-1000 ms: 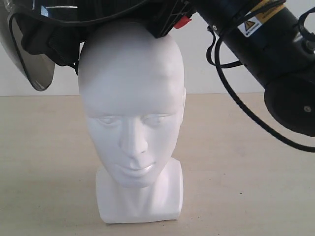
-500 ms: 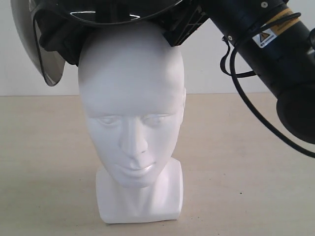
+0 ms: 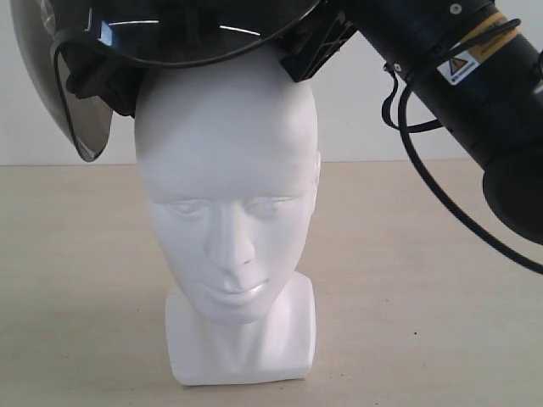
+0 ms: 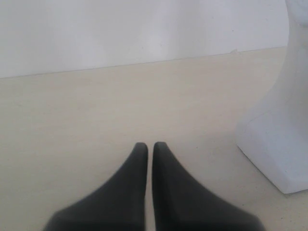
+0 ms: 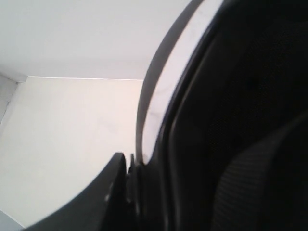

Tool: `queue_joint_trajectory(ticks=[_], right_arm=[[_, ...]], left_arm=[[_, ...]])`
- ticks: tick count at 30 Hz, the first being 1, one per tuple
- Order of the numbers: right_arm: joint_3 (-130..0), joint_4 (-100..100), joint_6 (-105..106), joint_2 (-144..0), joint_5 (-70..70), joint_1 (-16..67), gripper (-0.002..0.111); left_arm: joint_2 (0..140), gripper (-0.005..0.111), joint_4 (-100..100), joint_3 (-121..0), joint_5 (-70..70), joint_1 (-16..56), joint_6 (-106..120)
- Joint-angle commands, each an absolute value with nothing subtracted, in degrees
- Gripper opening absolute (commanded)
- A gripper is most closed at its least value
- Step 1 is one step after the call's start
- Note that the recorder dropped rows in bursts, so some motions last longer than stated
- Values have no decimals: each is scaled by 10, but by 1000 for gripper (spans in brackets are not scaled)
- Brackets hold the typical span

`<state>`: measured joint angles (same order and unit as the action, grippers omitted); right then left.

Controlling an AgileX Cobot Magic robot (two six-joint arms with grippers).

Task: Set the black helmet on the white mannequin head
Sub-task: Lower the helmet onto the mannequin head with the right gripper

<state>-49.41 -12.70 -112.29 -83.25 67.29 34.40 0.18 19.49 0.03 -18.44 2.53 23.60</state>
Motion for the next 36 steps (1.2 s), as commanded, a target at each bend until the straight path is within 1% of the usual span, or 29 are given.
queue_joint_trajectory(ticks=[1,17,22,27,36], right_arm=[[-493,-142,-1122,-818,700,343,0],[-490,-117,-1123,-818,700,342,0],[-458,-111,-1133,-817,700,319,0],[-429,-127,-1143,-810,700,319,0],[-427,-153,-1143,-810,700,319,0]], left_arm=[[0,4,195,0,-181,23,237],[0,4,195,0,-181,23,237],[0,4,195,0,-181,23,237],[0,4,195,0,-181,23,237],[0,4,195,0,-181,23,237]])
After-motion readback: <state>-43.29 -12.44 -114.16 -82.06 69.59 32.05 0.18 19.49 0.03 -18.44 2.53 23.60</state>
